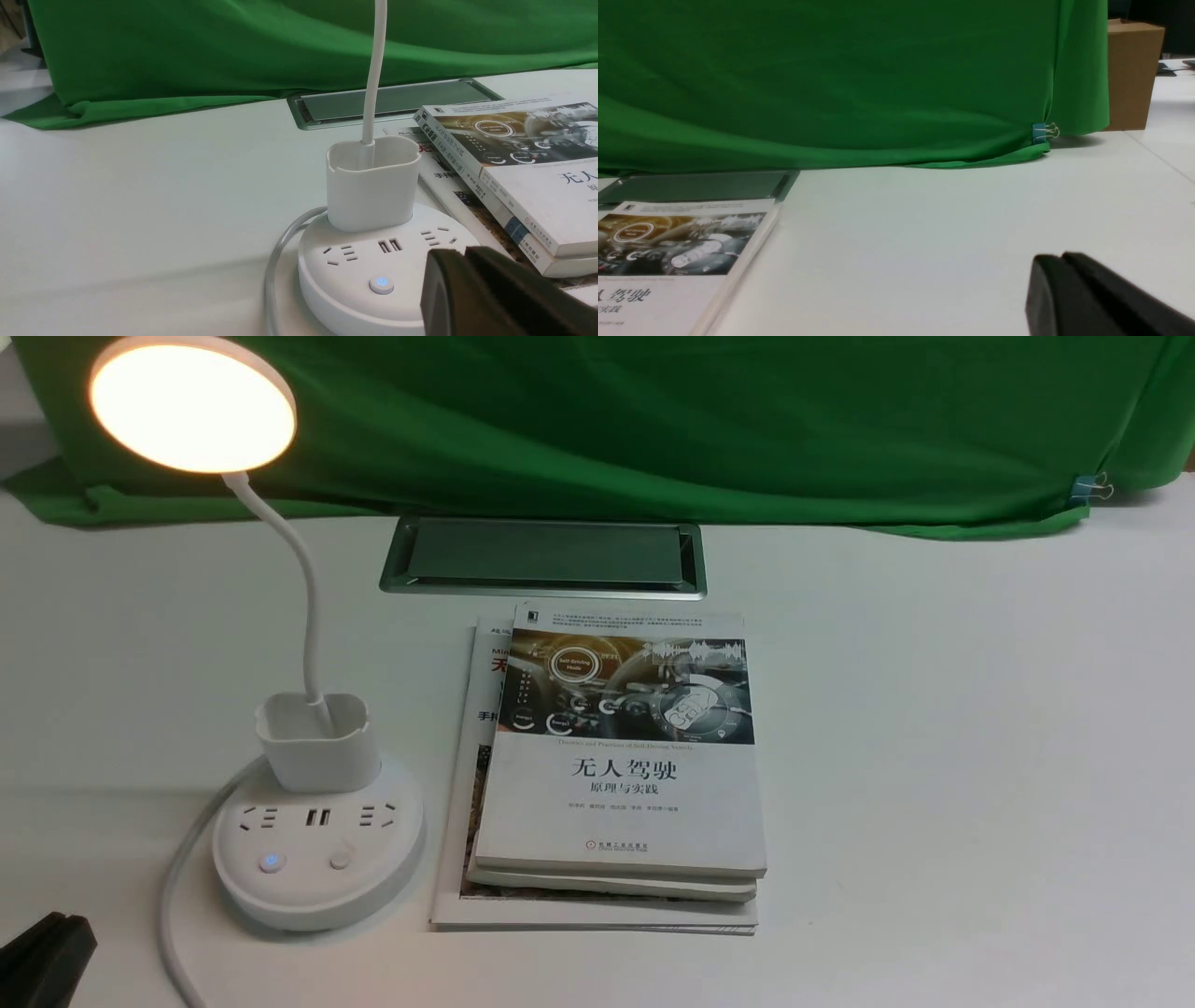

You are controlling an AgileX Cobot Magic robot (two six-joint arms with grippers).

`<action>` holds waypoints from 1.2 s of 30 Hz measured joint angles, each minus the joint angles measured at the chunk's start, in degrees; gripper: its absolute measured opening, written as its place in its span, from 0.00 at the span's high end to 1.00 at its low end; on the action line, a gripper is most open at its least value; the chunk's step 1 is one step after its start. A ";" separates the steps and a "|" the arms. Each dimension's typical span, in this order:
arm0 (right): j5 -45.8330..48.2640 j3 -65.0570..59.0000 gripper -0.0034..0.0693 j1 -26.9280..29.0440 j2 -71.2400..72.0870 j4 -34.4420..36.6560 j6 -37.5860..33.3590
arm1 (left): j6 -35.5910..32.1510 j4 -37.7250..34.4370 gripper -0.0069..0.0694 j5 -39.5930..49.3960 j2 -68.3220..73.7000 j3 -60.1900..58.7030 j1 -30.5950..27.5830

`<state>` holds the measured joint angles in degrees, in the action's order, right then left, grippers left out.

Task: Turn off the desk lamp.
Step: Use the left arm to press the button switch on the lamp holder

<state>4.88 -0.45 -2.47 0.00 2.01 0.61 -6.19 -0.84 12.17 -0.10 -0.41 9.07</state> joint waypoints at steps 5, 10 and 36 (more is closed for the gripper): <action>0.00 0.00 0.90 0.00 0.00 0.00 0.00 | 0.00 0.00 0.88 -0.39 0.00 0.00 0.00; 0.00 0.00 0.90 0.00 0.00 0.00 0.00 | 0.00 0.00 0.88 -6.95 0.00 0.00 0.00; 0.00 0.00 0.90 0.00 0.00 0.00 0.00 | 11.34 -0.89 0.88 0.50 17.32 33.15 0.00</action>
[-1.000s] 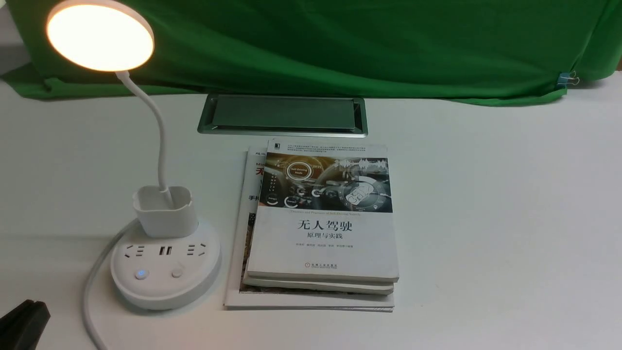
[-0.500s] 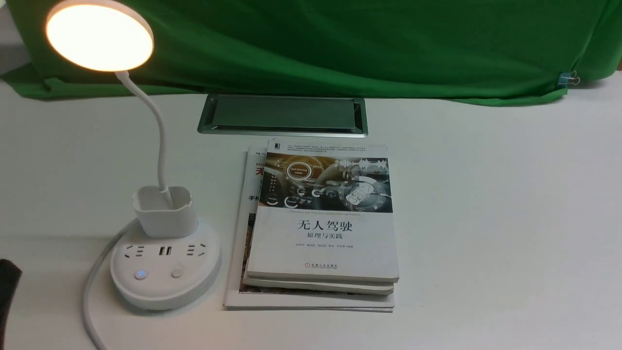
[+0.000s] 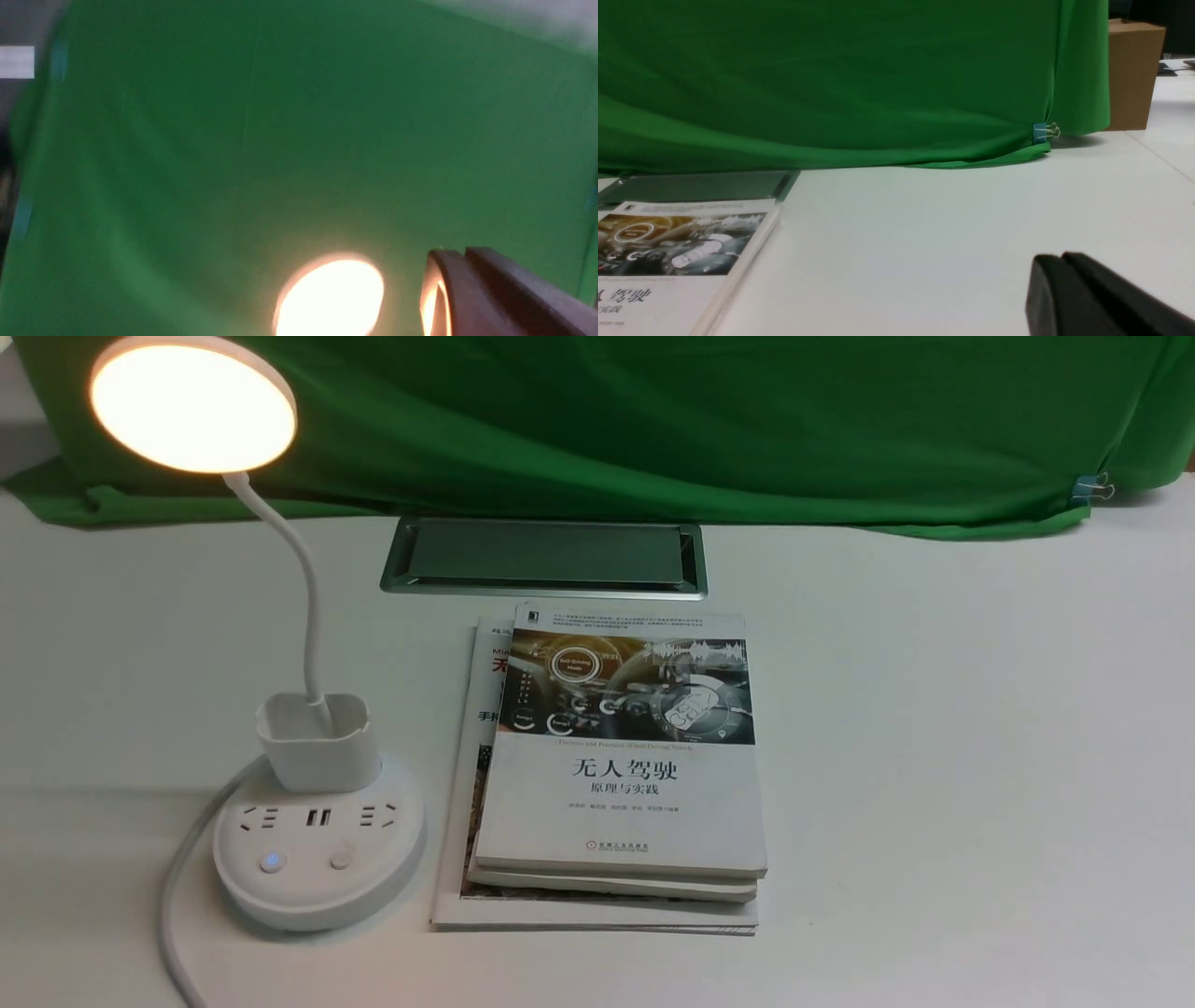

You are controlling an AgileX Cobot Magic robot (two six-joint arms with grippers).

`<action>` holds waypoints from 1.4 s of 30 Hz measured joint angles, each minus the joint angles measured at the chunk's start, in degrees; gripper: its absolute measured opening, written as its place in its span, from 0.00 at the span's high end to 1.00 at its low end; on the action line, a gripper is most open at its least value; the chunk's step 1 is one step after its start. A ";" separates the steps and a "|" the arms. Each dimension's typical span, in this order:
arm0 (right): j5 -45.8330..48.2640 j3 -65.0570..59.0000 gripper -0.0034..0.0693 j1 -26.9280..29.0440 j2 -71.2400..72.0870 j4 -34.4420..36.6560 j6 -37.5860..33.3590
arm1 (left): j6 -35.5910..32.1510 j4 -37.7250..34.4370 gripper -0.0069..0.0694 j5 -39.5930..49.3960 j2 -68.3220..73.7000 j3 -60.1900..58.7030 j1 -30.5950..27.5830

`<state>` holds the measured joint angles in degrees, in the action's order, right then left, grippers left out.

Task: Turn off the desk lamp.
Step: Use the left arm to press the button switch on the lamp holder

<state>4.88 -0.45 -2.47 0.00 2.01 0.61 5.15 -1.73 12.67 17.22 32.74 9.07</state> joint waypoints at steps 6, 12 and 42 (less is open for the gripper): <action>0.00 0.00 0.90 0.00 0.00 0.00 0.00 | -0.18 8.19 0.88 17.49 16.40 3.55 0.00; 0.00 0.00 0.90 0.00 0.00 0.00 0.00 | -2.55 1.73 0.88 15.87 31.21 4.11 0.00; 0.00 0.00 0.90 0.00 0.00 0.00 0.00 | 3.68 13.09 0.88 19.66 76.18 17.27 13.17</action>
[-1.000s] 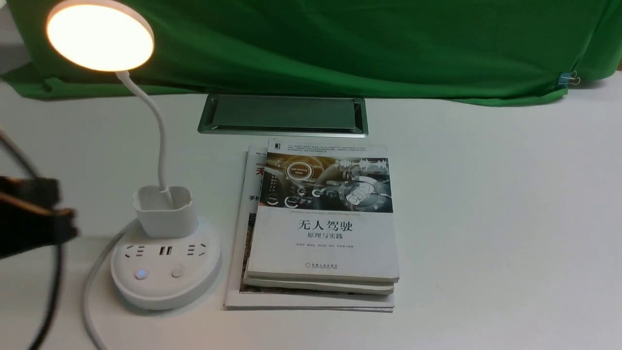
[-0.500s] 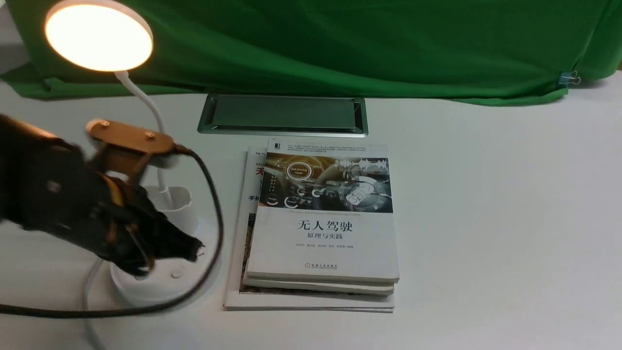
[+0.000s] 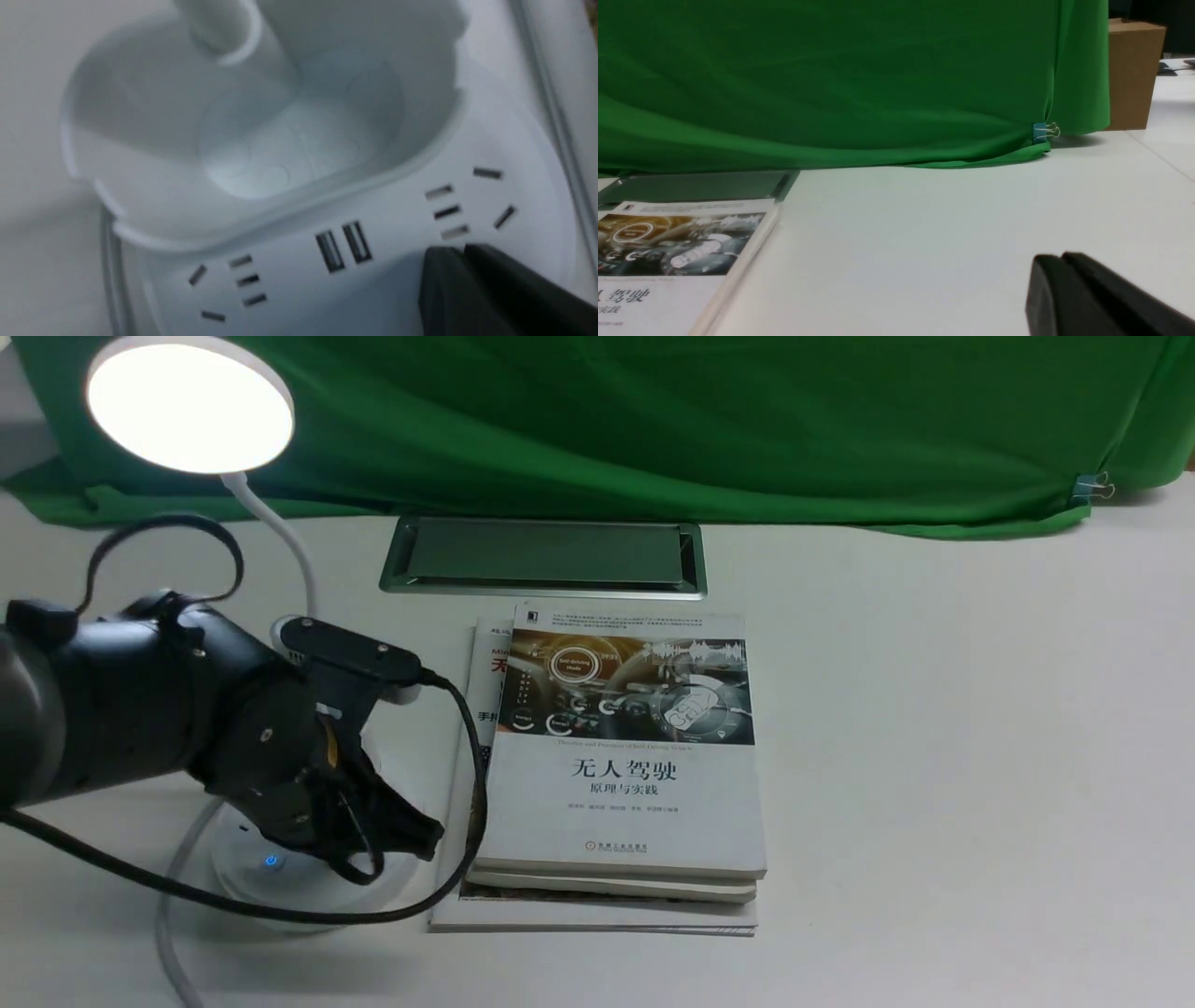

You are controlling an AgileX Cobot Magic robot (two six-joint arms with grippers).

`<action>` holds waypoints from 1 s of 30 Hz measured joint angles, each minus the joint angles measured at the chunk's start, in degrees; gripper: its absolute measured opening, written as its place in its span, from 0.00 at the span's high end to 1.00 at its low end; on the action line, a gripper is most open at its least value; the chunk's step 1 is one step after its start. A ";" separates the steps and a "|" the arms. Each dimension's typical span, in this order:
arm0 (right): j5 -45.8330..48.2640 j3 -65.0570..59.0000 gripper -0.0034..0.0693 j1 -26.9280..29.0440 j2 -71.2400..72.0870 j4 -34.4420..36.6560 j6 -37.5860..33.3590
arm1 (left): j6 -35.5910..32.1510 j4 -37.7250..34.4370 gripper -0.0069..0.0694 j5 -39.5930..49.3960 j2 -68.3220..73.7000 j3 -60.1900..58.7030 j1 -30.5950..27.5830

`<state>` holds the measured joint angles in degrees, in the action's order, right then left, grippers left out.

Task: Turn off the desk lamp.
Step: Use the left arm to press the button switch on the lamp holder

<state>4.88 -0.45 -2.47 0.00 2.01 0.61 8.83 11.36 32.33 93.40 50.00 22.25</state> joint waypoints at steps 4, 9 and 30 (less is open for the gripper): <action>0.00 0.00 0.90 0.00 0.00 0.00 0.00 | 0.00 0.48 0.88 2.26 -1.62 0.45 0.00; 0.00 0.00 0.90 0.00 0.00 0.00 0.00 | 0.00 0.06 0.88 2.15 -4.96 1.64 -1.59; 0.00 0.00 0.90 0.00 0.00 0.00 0.00 | -7.78 -9.49 0.88 1.71 -3.55 1.13 -4.10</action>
<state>4.88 -0.45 -2.47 0.00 2.01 0.61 1.05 1.87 34.03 89.85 51.13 18.14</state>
